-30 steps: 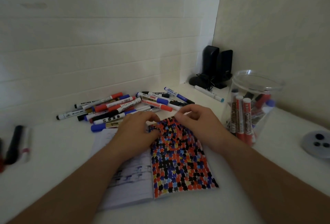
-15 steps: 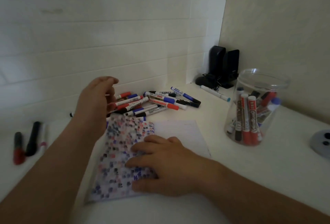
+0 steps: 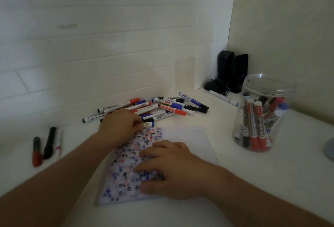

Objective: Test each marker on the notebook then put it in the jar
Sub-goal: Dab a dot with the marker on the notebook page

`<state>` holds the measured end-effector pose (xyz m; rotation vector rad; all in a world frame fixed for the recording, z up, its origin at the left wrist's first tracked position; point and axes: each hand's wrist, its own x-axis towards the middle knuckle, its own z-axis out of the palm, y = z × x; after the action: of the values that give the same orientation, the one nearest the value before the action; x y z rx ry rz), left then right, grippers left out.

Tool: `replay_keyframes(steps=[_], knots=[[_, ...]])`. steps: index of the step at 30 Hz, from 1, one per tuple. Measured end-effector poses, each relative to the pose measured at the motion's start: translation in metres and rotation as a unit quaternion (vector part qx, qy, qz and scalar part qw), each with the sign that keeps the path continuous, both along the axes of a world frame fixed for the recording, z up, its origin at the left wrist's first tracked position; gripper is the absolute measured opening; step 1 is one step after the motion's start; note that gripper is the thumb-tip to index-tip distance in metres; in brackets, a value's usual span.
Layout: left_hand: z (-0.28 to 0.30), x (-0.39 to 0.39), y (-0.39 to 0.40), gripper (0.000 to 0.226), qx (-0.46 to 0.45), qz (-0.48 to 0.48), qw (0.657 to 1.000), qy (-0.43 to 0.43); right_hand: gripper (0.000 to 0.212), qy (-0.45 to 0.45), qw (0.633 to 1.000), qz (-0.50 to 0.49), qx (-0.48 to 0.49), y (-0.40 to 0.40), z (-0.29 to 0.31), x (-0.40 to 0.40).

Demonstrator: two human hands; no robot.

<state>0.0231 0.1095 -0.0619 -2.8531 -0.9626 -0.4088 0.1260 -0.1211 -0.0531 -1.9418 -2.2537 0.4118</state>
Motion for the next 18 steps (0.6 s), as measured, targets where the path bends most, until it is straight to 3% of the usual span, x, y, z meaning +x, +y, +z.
replay_keyframes(steps=[3,5,7,9,12,14,15,16,17,18], knots=[[-0.002,0.003,-0.006,0.025,0.114,0.010,0.993,0.007,0.055,0.005,1.000,-0.001,0.005,0.001,-0.003,0.001],[0.012,0.008,-0.021,0.025,0.161,0.006,0.986,-0.039,0.053,0.016,1.000,-0.003,0.013,0.002,-0.004,0.002],[0.040,0.015,-0.045,0.023,0.145,-0.035,0.980,-0.134,0.049,0.057,0.998,-0.011,0.029,0.002,-0.006,0.004],[0.072,0.021,-0.072,0.019,0.027,-0.090,0.959,-0.266,0.040,0.183,0.981,-0.053,0.034,0.002,-0.003,0.010],[0.091,0.030,-0.097,0.017,-0.261,-0.157,0.858,-0.413,0.018,0.410,0.887,-0.204,0.065,0.005,0.001,0.028],[0.077,0.033,-0.102,0.017,-0.401,-0.173,0.807,-0.399,0.013,0.519,0.793,-0.301,0.106,0.008,0.000,0.043],[0.062,0.034,-0.101,0.017,-0.443,-0.175,0.799,-0.368,0.016,0.576,0.741,-0.324,0.118,0.008,0.001,0.050],[0.046,0.034,-0.098,0.018,-0.454,-0.173,0.812,-0.324,0.023,0.624,0.700,-0.325,0.123,0.008,0.000,0.056],[0.029,0.033,-0.094,0.018,-0.434,-0.177,0.841,-0.272,0.029,0.655,0.678,-0.309,0.124,0.008,0.000,0.059],[0.017,0.030,-0.092,0.019,-0.396,-0.192,0.870,-0.224,0.035,0.660,0.683,-0.286,0.125,0.007,0.000,0.062]])
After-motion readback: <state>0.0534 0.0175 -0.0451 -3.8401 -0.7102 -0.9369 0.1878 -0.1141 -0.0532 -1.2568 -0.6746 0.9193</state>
